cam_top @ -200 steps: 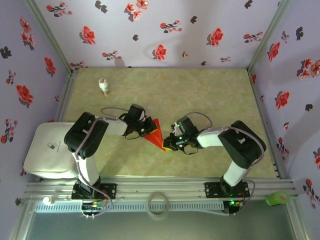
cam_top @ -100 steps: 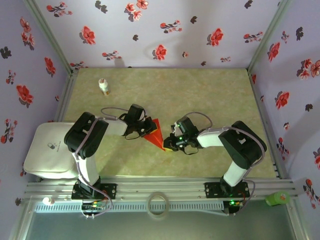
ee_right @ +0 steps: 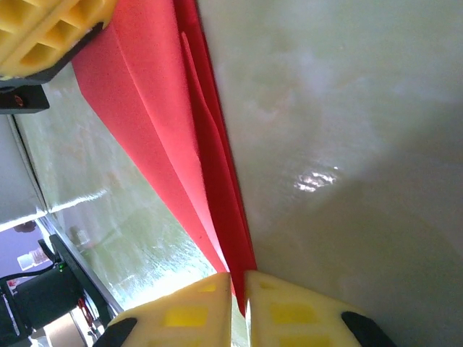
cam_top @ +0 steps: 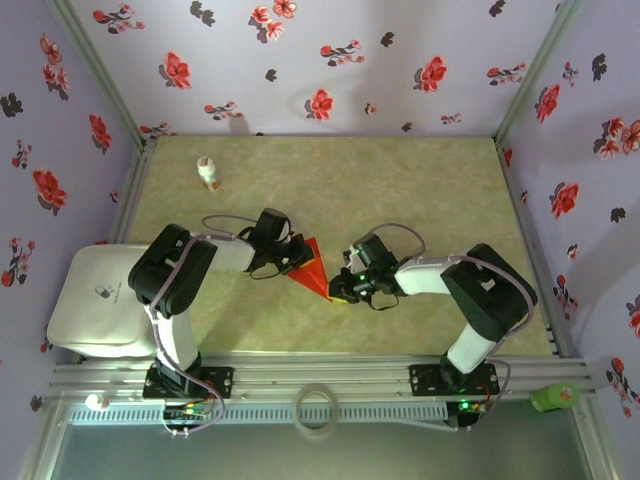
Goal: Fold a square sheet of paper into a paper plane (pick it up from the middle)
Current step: Fourth fold the wing at the center of the table.
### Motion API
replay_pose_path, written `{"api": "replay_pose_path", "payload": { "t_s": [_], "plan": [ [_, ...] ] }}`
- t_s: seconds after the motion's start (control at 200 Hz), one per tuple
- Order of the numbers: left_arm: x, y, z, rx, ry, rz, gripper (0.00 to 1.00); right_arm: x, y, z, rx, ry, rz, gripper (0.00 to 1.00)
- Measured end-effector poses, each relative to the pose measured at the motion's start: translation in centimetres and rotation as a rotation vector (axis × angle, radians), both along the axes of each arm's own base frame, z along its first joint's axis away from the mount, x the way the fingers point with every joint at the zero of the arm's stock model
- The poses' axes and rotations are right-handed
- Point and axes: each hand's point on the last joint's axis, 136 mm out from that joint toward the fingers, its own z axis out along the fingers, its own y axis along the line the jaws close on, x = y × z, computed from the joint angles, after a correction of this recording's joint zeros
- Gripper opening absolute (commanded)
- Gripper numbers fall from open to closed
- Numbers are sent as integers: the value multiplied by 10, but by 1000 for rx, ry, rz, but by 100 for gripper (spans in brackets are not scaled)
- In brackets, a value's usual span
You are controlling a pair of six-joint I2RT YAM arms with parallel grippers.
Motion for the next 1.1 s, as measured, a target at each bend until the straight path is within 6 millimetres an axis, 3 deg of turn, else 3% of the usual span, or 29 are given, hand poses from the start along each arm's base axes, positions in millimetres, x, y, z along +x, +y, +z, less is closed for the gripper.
{"api": "replay_pose_path", "payload": {
  "t_s": [0.33, 0.525, 0.765, 1.1],
  "plan": [
    [0, 0, 0, 0, 0, 0, 0, -3, -4, -2, -30, -1, 10, 7],
    [0, 0, 0, -1, 1, -2, 0, -3, -4, -1, -33, -8, 18, 13],
    [0, 0, 0, -2, 2, -1, 0, -8, -8, -2, -56, 2, 25, 6],
    [0, 0, 0, -2, 1, -1, 0, -8, -15, 5, -90, -15, 5, 18]
  ]
}}
